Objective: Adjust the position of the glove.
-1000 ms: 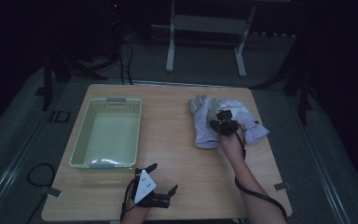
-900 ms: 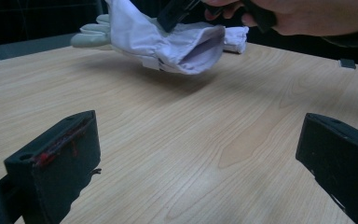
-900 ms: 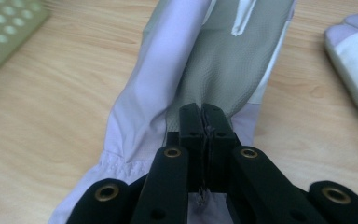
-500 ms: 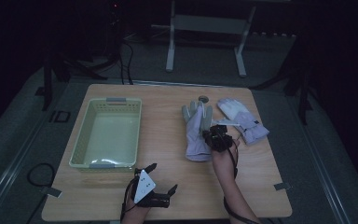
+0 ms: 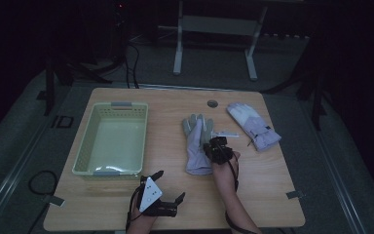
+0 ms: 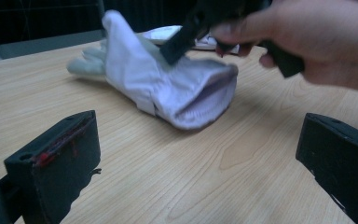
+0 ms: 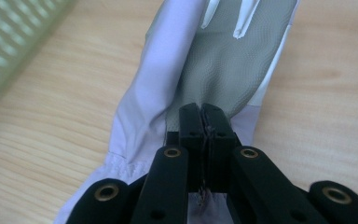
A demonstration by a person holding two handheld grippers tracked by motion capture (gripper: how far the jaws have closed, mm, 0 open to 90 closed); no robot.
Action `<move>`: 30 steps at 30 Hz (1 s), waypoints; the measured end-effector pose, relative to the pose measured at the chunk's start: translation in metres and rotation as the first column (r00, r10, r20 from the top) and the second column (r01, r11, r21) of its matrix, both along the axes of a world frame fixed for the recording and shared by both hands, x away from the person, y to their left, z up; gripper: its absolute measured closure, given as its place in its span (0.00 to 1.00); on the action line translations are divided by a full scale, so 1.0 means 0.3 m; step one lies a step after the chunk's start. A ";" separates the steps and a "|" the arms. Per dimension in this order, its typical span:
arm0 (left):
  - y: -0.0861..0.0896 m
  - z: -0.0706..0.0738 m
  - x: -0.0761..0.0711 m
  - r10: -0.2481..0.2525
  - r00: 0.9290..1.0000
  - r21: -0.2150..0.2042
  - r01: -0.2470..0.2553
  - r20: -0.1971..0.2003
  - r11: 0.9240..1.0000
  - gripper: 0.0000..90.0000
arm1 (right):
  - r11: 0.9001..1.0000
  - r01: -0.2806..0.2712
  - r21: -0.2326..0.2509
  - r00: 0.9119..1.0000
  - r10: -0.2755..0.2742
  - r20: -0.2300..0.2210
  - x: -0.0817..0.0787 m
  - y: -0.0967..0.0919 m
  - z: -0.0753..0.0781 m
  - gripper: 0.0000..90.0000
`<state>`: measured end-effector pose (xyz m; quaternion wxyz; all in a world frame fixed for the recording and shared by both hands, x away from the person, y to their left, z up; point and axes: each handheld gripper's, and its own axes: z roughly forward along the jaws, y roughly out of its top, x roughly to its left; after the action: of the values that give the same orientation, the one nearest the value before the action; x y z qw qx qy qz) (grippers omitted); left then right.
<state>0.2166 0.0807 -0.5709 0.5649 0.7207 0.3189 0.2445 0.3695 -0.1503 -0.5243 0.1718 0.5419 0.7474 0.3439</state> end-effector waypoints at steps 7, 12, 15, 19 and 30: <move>-0.001 0.000 0.000 0.004 1.000 0.002 -0.004 -0.001 1.000 0.00 | 1.000 -0.005 -0.022 0.999 0.005 -0.031 0.006 0.011 -0.049 0.93; 0.000 0.000 0.000 0.003 1.000 -0.002 -0.003 -0.003 1.000 0.00 | 0.998 -0.057 -0.013 0.998 0.056 -0.033 0.006 -0.008 -0.012 0.78; 0.001 0.000 0.001 0.002 1.000 0.000 -0.002 -0.001 1.000 0.00 | 0.994 -0.103 -0.027 0.995 0.102 -0.009 0.002 -0.027 0.015 0.72; 0.001 0.000 0.001 0.000 1.000 -0.003 0.000 -0.002 1.000 0.00 | 0.984 -0.173 -0.053 0.985 0.172 -0.014 0.009 -0.061 0.048 0.65; 0.001 0.000 0.001 0.001 1.000 -0.003 -0.001 -0.004 1.000 0.00 | 0.975 -0.196 -0.100 0.976 0.204 0.074 0.026 -0.229 0.121 0.59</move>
<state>0.2170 0.0810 -0.5708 0.5652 0.7204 0.3205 0.2428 0.3773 -0.2190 -0.4881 0.1923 0.4404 0.8053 0.3473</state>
